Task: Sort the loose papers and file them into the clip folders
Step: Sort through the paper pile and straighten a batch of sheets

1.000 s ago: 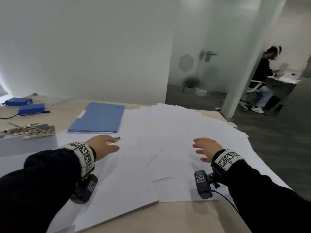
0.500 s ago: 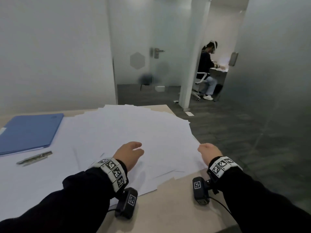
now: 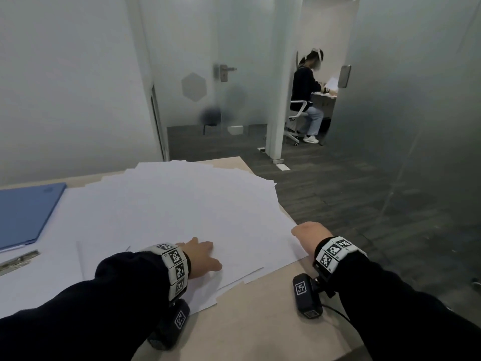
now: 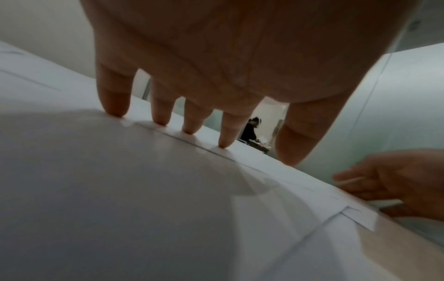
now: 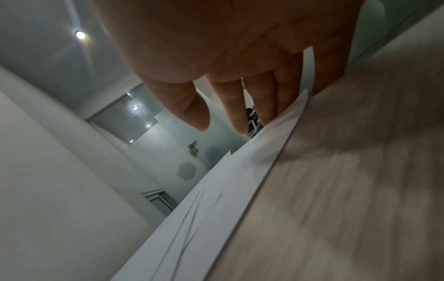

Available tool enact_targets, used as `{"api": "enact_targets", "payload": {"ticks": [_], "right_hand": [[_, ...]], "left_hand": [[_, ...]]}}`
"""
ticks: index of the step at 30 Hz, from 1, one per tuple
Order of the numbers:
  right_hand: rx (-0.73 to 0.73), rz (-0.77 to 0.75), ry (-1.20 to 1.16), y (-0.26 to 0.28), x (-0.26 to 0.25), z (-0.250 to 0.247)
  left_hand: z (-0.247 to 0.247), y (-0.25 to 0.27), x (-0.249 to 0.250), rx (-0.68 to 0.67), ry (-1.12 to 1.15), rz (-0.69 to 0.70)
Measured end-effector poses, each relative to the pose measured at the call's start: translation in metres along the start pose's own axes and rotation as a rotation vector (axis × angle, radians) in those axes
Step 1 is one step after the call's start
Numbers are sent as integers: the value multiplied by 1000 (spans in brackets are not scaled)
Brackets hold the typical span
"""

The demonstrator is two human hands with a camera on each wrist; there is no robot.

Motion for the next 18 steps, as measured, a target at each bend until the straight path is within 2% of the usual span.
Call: {"api": "enact_targets", "payload": {"ticks": [3,6,8,10,12,15,18], "right_hand": [[32,-39,-32,1,-1,2],[33,-55,-58,-2,-3,5],[44,-43,-87,-1,-4,2],[83,4,-129,-2,-3,-5],[81,51,-158,-9,2,-6],[23,101,-190,-18,6,5],[-32,113,-238,-25,9,17]], "left_hand": [[-4,3,9,43,34,48],[-10,2,12,97,214,102],[-16,3,2,130,240,48],[-17,4,-13,107,163,-61],[-13,2,-25,58,117,-110],[-5,5,-24,7,69,-56],[-2,9,-15,4,115,25]]}}
Point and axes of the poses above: each hand's wrist, its own y-axis away from the middle knuckle, its own z-axis out of the palm, x = y × z, the point moved 7 cm from there along -y, towards the middle knuckle, and after that the axes turned 8 degrees about -y, right-handed, at the moved point
